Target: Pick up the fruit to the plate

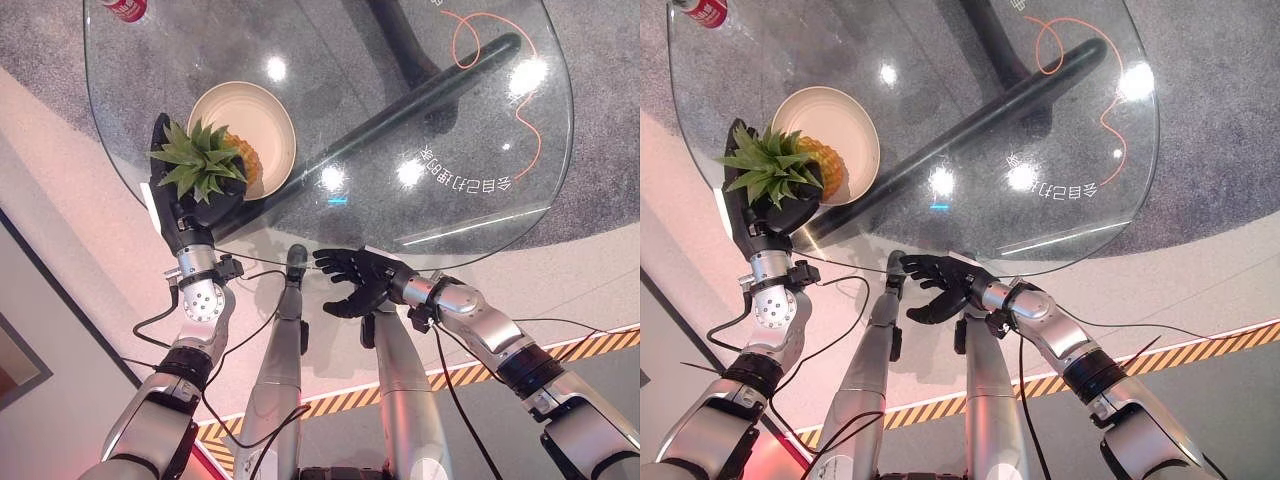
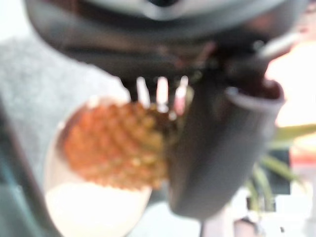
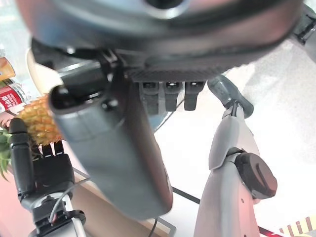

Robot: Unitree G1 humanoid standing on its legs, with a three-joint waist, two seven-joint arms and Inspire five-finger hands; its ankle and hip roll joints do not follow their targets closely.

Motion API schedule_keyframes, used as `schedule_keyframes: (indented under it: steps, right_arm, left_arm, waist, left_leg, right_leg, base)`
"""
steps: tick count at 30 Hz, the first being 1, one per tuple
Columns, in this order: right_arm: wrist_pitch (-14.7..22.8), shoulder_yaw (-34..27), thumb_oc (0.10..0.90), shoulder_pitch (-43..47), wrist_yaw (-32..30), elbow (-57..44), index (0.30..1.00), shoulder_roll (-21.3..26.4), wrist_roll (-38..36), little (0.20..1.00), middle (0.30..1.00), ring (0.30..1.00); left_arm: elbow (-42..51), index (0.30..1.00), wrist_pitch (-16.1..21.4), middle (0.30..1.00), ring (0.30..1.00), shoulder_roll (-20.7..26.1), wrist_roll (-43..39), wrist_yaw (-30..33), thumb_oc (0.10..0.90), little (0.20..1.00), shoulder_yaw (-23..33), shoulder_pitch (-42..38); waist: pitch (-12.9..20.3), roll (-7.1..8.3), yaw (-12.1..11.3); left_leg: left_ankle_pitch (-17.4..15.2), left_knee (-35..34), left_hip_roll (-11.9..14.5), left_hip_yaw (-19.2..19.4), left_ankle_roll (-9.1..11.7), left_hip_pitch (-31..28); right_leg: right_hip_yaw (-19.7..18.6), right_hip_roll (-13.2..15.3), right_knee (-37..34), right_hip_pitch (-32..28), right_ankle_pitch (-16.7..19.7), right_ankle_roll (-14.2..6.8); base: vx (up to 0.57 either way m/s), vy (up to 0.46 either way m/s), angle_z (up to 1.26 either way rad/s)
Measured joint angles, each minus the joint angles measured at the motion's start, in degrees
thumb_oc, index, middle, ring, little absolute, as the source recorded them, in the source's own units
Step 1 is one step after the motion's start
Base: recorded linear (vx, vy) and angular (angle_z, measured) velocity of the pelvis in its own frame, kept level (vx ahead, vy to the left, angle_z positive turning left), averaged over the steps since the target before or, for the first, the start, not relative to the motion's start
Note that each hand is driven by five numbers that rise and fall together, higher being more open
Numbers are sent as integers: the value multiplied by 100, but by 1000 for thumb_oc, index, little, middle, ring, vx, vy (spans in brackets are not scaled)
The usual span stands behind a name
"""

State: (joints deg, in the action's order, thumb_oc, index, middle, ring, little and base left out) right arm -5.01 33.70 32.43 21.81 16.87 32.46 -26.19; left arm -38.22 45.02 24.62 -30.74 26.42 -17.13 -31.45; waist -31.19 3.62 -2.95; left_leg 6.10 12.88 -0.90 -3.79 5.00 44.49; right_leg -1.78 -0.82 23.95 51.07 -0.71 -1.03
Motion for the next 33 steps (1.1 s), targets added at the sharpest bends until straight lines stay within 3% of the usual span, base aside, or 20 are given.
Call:
schedule_keyframes:
  steps: [14,22,29,33]
  right_arm:
    - [41,-113,800,-298,-1,-293,900,63,152,900,900,900]
    - [46,-245,800,-504,-1,-461,900,155,198,900,900,900]
    - [47,-345,800,-521,-1,-491,900,166,201,900,900,900]
    - [46,-449,800,-658,-1,-636,900,172,201,900,900,900]
  left_arm:
    - [288,900,-162,900,900,2,-188,-234,800,900,14,343]
    - [813,900,-328,900,900,88,301,-6,800,900,56,1041]
    - [1072,900,-365,900,900,153,739,317,800,900,129,1206]
    - [1485,900,-581,900,900,367,879,248,800,900,197,1337]
  waist:
    - [1,-141,-1]
    - [1,-145,-16]
    - [-3,-171,-29]
    - [0,-204,-28]
  left_leg:
    - [-3,-7,0,6,-46,-60]
    - [-3,-76,-3,11,-48,-164]
    - [0,-105,-1,13,-56,-316]
    - [-15,-106,2,20,-34,-345]
  right_leg:
    - [-11,-2,-29,-73,-6,4]
    - [-12,5,-24,-140,-39,32]
    - [-16,5,-19,-275,-62,45]
    - [-20,3,-12,-294,-64,51]
  base:
    - [0,0,0]
    - [0,0,0]
    - [0,0,0]
    - [0,0,0]
